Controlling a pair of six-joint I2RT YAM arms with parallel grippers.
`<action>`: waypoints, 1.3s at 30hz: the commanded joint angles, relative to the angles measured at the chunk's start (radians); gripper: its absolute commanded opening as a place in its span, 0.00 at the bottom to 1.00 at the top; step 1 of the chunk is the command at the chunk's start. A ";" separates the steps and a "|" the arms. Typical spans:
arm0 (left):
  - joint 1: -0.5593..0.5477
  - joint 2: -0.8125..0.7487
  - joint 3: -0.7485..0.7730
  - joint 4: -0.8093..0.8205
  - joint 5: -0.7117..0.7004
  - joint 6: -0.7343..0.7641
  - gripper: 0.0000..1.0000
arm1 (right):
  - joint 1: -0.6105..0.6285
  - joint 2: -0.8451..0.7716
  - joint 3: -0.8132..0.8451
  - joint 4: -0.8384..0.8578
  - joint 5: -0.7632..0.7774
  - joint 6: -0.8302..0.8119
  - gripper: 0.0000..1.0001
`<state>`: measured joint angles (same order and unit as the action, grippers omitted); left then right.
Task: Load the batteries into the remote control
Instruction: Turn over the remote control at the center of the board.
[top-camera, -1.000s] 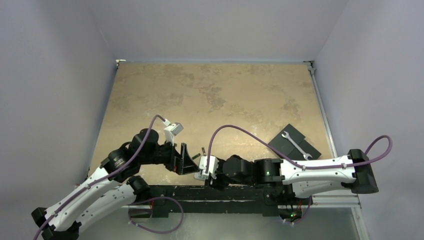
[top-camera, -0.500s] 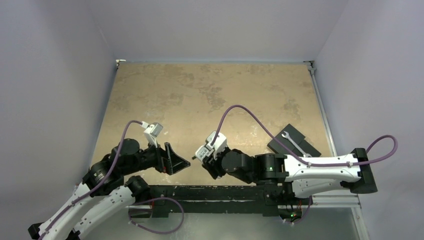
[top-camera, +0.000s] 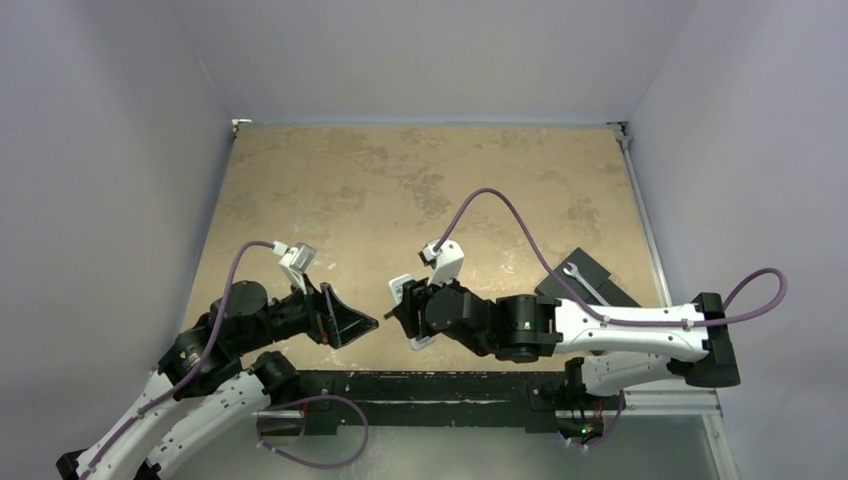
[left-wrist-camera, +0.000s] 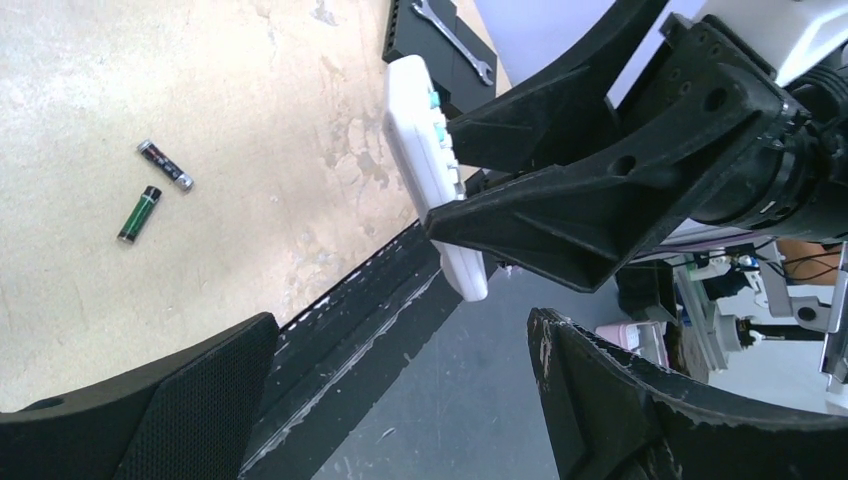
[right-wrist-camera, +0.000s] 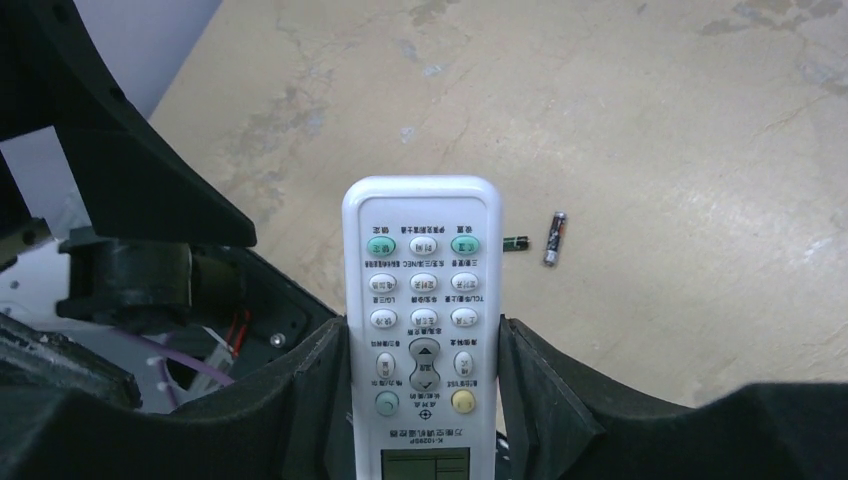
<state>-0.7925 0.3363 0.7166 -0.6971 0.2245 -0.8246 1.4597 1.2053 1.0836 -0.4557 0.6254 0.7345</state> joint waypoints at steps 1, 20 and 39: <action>-0.003 -0.009 0.002 0.093 0.032 -0.016 0.96 | -0.002 0.036 0.062 0.019 0.013 0.174 0.00; -0.003 0.023 -0.032 0.109 0.052 0.020 0.95 | -0.053 0.094 0.090 -0.053 0.141 0.596 0.00; -0.003 0.129 -0.099 0.210 0.102 -0.015 0.72 | -0.068 0.150 0.139 -0.071 0.172 0.643 0.00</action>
<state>-0.7925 0.4492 0.6365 -0.5659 0.2966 -0.8207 1.3994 1.3560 1.1797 -0.5243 0.7425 1.3319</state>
